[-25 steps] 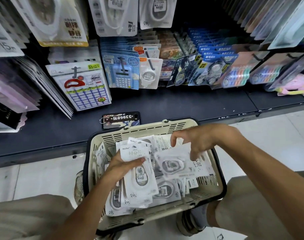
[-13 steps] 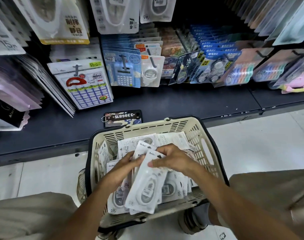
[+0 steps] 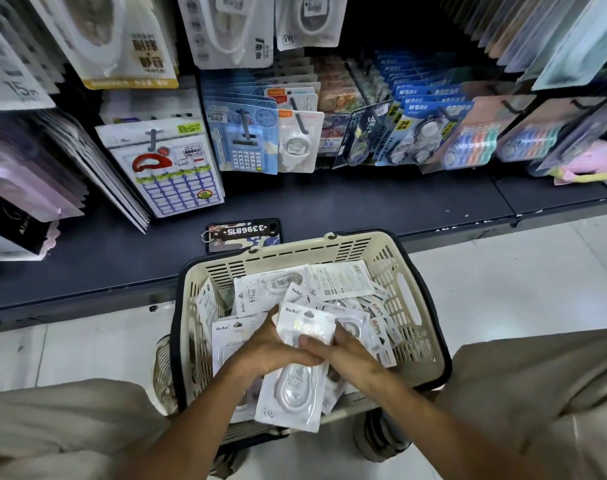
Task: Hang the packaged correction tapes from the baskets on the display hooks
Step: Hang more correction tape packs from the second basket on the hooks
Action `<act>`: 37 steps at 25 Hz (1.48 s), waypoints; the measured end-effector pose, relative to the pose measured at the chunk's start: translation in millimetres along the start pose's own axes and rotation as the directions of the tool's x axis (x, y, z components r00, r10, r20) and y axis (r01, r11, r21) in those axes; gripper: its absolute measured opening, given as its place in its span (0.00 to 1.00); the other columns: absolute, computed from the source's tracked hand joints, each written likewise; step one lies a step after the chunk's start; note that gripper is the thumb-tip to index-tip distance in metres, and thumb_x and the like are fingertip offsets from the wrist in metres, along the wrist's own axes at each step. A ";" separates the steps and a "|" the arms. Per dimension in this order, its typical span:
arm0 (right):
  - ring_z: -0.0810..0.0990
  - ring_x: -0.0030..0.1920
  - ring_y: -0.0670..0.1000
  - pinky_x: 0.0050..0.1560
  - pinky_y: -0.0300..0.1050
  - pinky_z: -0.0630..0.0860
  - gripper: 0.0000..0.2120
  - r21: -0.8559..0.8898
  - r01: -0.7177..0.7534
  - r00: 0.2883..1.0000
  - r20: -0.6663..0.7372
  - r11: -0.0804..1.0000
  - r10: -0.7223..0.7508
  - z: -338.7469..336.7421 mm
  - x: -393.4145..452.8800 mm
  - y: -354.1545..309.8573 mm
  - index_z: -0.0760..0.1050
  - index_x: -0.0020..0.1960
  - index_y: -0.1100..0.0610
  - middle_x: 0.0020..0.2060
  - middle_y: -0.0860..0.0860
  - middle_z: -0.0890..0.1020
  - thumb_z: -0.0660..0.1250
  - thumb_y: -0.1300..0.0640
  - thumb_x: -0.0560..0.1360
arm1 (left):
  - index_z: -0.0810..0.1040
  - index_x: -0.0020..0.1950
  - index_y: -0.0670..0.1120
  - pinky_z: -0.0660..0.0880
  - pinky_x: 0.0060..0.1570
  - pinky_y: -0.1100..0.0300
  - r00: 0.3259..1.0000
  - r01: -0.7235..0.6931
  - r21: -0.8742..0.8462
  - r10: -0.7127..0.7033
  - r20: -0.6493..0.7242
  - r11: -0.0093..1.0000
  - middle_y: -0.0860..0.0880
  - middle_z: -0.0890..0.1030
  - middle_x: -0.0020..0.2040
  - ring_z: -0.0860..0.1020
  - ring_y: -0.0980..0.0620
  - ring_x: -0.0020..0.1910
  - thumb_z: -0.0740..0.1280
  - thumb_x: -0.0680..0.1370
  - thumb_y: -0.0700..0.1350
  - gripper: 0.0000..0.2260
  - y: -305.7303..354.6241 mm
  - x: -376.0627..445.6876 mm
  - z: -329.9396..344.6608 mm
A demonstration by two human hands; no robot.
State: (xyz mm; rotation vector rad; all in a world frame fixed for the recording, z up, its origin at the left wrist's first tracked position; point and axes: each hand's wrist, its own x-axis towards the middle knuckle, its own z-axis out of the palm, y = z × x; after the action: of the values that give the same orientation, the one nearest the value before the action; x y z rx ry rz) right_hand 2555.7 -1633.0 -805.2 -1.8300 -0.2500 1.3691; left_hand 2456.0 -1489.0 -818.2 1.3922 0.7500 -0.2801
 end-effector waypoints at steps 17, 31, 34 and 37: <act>0.81 0.63 0.48 0.64 0.48 0.75 0.26 0.269 -0.019 0.977 0.212 0.963 -0.039 -0.9 6.8 -11.5 0.77 0.68 0.48 0.61 0.48 0.84 0.76 0.44 0.72 | 0.77 0.60 0.55 0.82 0.42 0.62 0.995 0.031 -0.272 -0.055 -0.081 0.962 0.55 0.88 0.50 0.87 0.56 0.48 0.82 0.68 0.45 0.24 16.7 6.0 -7.6; 0.87 0.40 0.53 0.35 0.47 0.83 0.21 0.454 0.392 0.904 -0.349 0.800 -0.245 -36.8 -30.9 -118.8 0.77 0.50 0.57 0.43 0.55 0.87 0.76 0.45 0.67 | 0.76 0.69 0.49 0.83 0.44 0.50 0.987 -0.159 -0.576 0.135 -0.085 0.802 0.42 0.86 0.57 0.86 0.40 0.53 0.83 0.58 0.45 0.40 94.0 -8.4 -31.7; 0.87 0.42 0.55 0.36 0.48 0.82 0.27 0.447 0.433 0.902 -0.222 0.783 -0.371 -49.2 -62.0 -142.6 0.77 0.55 0.59 0.47 0.58 0.87 0.80 0.49 0.62 | 0.77 0.67 0.49 0.84 0.45 0.46 0.967 -0.250 -0.579 0.226 -0.114 0.776 0.41 0.86 0.57 0.86 0.38 0.53 0.83 0.56 0.42 0.39 119.1 -16.5 -32.0; 0.85 0.40 0.54 0.40 0.53 0.82 0.28 0.279 0.526 0.837 -0.335 0.803 -0.432 -44.4 -80.3 -156.3 0.77 0.56 0.53 0.45 0.56 0.87 0.78 0.43 0.61 | 0.76 0.67 0.52 0.82 0.53 0.40 0.944 -0.329 -0.506 0.300 -0.142 0.797 0.42 0.87 0.56 0.86 0.37 0.53 0.82 0.54 0.44 0.41 142.7 -29.4 -31.3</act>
State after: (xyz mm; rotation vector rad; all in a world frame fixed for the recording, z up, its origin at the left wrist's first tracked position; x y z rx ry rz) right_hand 2610.0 -1600.9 -635.2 -1.4727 -0.2847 0.7480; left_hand 2509.2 -1439.2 -688.1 0.9754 0.5663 0.2210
